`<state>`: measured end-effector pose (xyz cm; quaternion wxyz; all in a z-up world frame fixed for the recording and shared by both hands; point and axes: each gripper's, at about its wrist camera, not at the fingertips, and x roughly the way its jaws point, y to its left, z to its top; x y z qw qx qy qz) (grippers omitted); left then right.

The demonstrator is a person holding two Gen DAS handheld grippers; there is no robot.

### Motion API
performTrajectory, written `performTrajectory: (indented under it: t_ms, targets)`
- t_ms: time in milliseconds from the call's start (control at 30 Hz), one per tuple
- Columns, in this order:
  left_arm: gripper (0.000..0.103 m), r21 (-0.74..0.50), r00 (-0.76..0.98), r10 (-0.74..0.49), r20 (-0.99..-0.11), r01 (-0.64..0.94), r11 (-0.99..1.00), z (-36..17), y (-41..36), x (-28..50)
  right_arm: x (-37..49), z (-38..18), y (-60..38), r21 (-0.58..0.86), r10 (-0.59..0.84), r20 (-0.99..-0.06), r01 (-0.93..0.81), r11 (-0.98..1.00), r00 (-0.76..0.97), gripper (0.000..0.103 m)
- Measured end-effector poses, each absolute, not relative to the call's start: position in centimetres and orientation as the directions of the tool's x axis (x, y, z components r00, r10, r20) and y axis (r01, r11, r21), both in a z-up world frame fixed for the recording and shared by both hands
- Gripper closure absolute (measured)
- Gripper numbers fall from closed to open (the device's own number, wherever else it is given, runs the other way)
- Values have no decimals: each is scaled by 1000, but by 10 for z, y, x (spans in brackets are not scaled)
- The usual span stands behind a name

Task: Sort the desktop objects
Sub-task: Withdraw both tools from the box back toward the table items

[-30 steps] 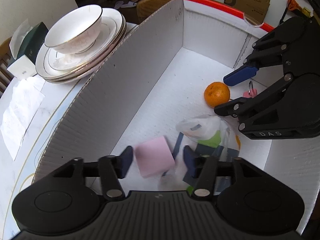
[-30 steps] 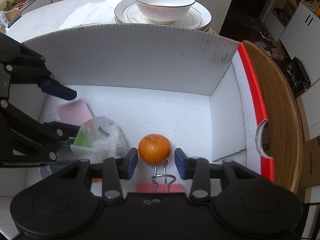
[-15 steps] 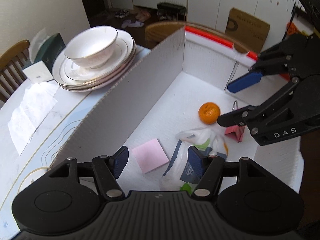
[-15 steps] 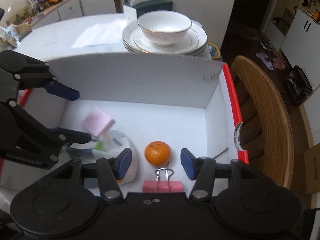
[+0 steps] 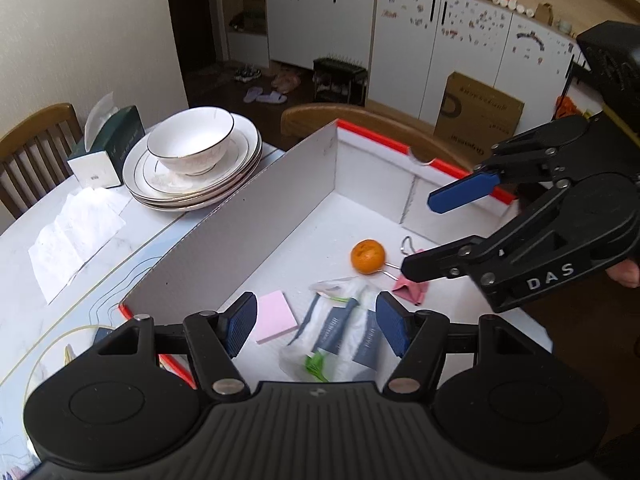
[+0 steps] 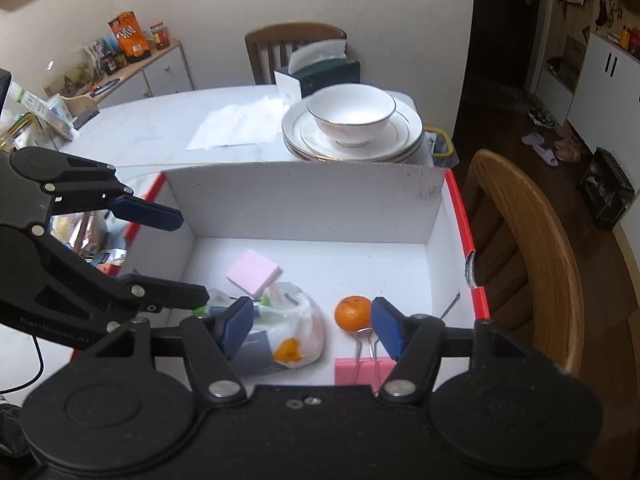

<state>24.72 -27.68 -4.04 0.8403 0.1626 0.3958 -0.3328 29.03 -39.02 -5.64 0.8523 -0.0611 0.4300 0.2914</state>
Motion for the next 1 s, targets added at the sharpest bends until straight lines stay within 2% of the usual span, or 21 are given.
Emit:
performTrajectory:
  t_ms: [400, 500, 900, 1000]
  targets:
    - [38, 27, 539, -458, -707, 667, 744, -21, -238, 207, 251, -44, -373, 162, 500, -703, -570, 805, 506, 29]
    - [34, 33, 551, -464, -693, 667, 744, -18, -224, 199, 243, -43, -364, 168, 505, -692, -567, 807, 515, 28]
    - [26, 10, 571, -469, -673, 642, 767, -18, -154, 182, 216, -39, -312, 171, 496, -687, -545, 821, 531, 27]
    - [21, 6, 580, -467, -667, 631, 776, -18, -135, 180, 207, -38, -295, 164, 492, -684, -544, 823, 538, 26]
